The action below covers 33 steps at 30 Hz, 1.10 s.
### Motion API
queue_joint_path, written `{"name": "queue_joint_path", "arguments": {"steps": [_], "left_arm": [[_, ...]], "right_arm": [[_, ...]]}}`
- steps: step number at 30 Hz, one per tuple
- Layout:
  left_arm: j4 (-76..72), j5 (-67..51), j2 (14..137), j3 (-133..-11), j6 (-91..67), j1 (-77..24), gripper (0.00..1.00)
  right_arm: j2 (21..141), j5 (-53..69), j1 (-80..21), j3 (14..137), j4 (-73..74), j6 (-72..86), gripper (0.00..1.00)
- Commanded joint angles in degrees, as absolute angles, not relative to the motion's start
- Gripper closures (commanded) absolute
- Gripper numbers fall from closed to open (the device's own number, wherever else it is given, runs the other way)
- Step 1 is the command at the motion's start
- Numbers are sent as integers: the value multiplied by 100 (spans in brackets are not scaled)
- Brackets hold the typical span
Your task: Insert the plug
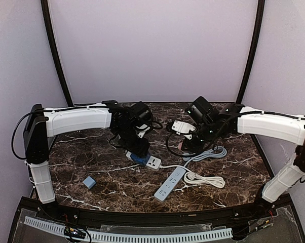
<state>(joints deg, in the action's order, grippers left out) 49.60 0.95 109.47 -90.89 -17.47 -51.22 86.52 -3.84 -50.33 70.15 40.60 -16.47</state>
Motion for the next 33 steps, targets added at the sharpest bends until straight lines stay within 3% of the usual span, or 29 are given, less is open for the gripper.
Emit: {"name": "queue_joint_path", "arguments": {"steps": [1, 10, 28, 33], "left_arm": [[5370, -838, 10749, -9020, -1105, -5248, 56], [5171, -1209, 10779, -9036, -918, -5494, 54], [5766, 468, 10916, -9589, -604, -5582, 50], [5651, 243, 10879, -9491, -399, -5564, 46]], "right_arm": [[8552, -332, -5109, 7131, 4217, -1531, 100], [8454, -399, -5313, 7181, 4506, -1353, 100], [8687, -211, -5543, 7619, 4873, -1441, 100], [9075, 108, -5761, 7896, 4927, -1264, 100]]}}
